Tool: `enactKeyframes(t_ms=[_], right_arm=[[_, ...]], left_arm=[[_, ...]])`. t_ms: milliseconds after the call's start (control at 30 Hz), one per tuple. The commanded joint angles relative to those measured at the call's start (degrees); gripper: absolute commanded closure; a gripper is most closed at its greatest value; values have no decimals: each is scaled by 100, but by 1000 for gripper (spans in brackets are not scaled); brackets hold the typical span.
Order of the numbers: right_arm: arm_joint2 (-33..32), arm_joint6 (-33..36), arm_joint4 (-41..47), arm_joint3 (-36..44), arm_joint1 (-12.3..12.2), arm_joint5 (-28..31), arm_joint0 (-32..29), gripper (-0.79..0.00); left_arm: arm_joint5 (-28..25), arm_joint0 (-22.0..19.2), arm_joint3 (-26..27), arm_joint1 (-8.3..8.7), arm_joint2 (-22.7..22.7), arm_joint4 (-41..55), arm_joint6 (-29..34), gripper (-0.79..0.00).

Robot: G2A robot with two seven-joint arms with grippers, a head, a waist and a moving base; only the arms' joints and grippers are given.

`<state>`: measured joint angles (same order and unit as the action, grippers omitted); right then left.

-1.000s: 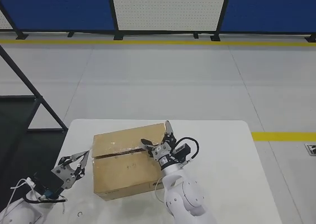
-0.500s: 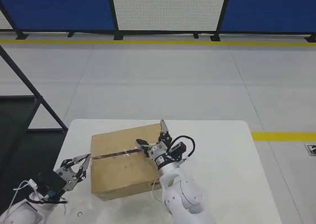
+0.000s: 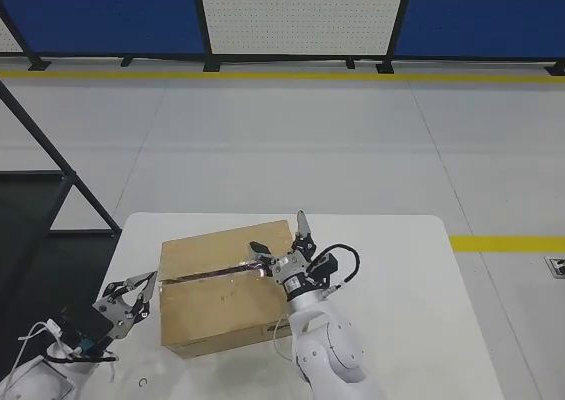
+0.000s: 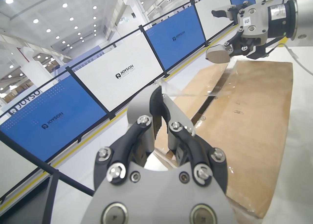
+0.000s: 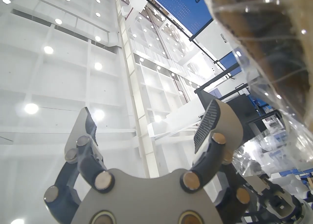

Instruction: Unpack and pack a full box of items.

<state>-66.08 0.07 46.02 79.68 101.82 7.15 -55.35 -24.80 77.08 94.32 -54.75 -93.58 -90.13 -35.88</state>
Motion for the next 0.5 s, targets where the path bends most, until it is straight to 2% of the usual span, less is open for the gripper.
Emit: enactKeyframes(t_ms=[0, 133, 467], right_arm=[[-6, 33, 10, 0, 0, -15, 0, -785], [56, 201, -153, -41, -20, -334, 12, -785], [238, 81, -526, -307, -16, -787, 170, -785]], left_arm=[[16, 21, 26, 0, -31, 12, -30, 0], [11, 35, 63, 2, -51, -42, -8, 0], [35, -43, -132, -11, 25, -106, 43, 0]])
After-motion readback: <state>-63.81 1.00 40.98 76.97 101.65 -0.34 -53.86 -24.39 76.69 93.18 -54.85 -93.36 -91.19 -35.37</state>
